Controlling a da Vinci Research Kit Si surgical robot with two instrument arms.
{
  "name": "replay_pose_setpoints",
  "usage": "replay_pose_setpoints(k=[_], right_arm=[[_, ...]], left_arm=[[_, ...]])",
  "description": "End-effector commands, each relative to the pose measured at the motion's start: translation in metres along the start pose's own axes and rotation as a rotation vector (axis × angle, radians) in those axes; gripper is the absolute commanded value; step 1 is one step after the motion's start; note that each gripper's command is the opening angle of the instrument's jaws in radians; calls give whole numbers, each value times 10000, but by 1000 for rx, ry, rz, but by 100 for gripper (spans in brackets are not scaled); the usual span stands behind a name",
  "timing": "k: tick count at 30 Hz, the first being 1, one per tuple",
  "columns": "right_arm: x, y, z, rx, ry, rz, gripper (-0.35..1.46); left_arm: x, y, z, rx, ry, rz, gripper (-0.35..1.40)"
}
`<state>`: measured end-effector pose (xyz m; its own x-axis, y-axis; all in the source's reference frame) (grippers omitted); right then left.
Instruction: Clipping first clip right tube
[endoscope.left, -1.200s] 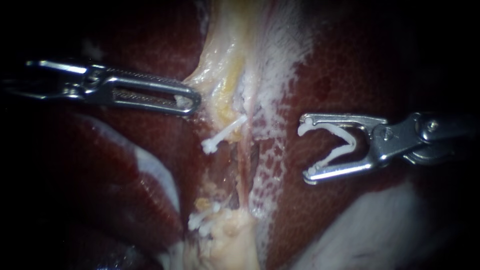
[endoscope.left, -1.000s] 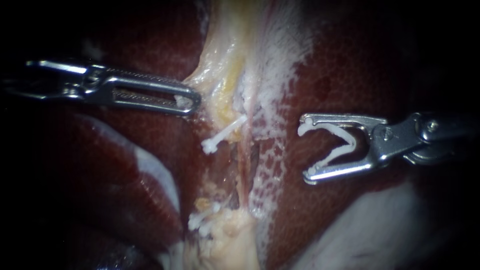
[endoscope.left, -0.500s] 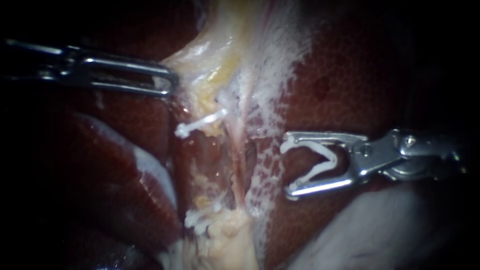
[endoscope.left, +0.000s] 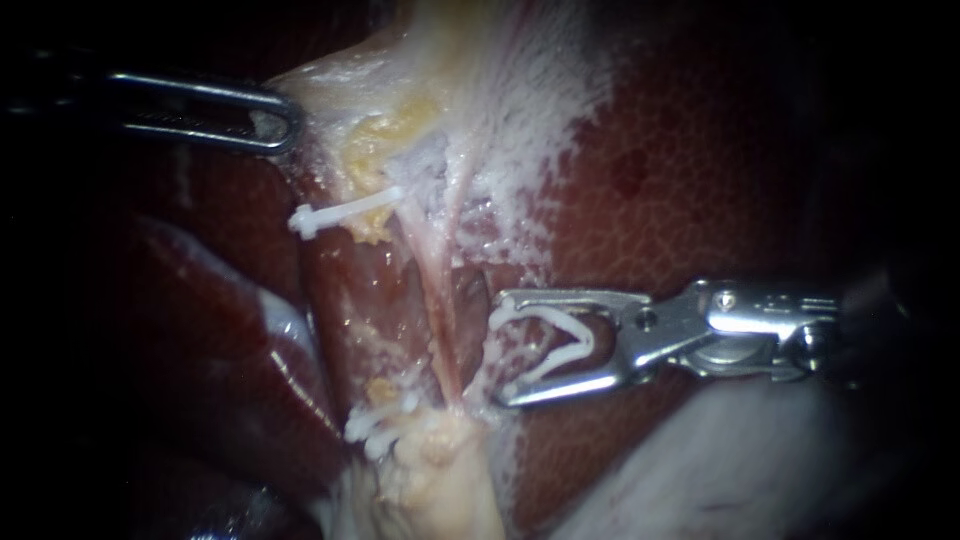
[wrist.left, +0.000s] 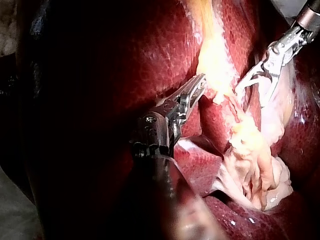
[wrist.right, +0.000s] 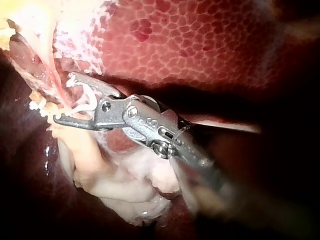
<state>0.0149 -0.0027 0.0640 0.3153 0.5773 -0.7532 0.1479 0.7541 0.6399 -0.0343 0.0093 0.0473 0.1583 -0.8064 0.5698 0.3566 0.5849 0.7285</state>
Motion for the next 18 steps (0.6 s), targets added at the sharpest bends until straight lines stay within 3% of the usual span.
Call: replay_pose_setpoints(k=[1,11,18], right_arm=[[0,0,3,3,-1,2,58],[-3,6,29,8,-5,23,58],[-3,5,42,49,-17,56,56]], left_arm=[[0,0,0,0,0,1,-21],[-2,-4,-1,-1,-3,-1,-21],[-3,-5,-2,-1,-3,-2,-21]])
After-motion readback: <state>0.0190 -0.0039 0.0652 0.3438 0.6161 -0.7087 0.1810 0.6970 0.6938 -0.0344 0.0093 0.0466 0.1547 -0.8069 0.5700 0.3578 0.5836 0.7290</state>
